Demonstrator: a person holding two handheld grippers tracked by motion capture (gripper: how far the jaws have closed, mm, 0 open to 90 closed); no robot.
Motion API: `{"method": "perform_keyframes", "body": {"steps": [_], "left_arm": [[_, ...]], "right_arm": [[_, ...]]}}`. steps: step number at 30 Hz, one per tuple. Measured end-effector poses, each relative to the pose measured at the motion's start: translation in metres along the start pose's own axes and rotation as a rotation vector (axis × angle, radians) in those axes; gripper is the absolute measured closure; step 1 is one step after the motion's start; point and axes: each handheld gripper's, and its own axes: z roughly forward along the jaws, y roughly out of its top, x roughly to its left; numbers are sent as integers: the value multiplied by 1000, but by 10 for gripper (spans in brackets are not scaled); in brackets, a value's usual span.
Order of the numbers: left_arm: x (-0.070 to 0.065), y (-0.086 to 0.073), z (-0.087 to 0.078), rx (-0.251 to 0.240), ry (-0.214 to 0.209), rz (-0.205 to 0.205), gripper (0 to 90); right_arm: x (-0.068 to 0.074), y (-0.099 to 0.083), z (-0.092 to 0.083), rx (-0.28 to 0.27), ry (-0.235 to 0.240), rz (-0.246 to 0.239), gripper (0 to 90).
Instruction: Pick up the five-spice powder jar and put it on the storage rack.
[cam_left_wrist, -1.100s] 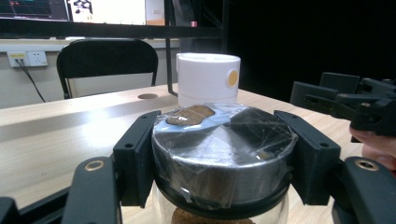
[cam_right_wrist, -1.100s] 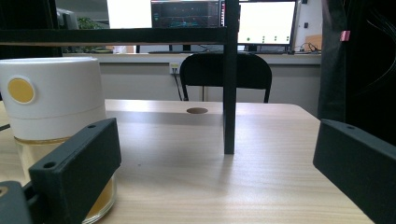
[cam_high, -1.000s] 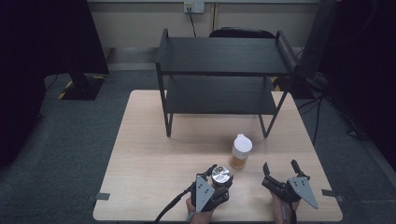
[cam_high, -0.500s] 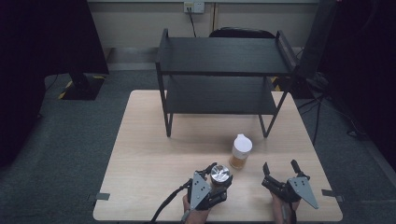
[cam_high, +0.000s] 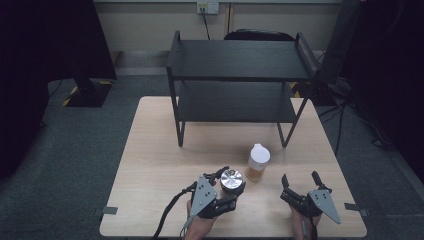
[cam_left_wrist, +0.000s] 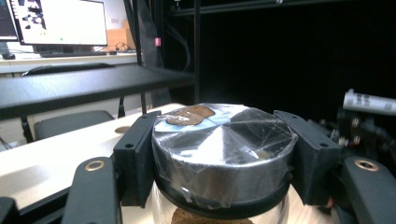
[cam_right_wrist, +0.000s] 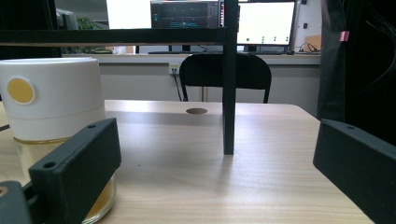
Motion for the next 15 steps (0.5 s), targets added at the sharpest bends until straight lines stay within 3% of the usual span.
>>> {"method": "perform_keyframes", "body": {"steps": [6,9,15], "left_arm": [[22,27,-1,-33,-36,-3,352],[28,37,-1,-57,-31,28,351],[49,61,2,-88,-70,38,352]], "right_arm": [[0,0,0,0,2,1,0],[0,0,0,2,3,-1,0],[-1,1,0,4,5,-1,0]]}}
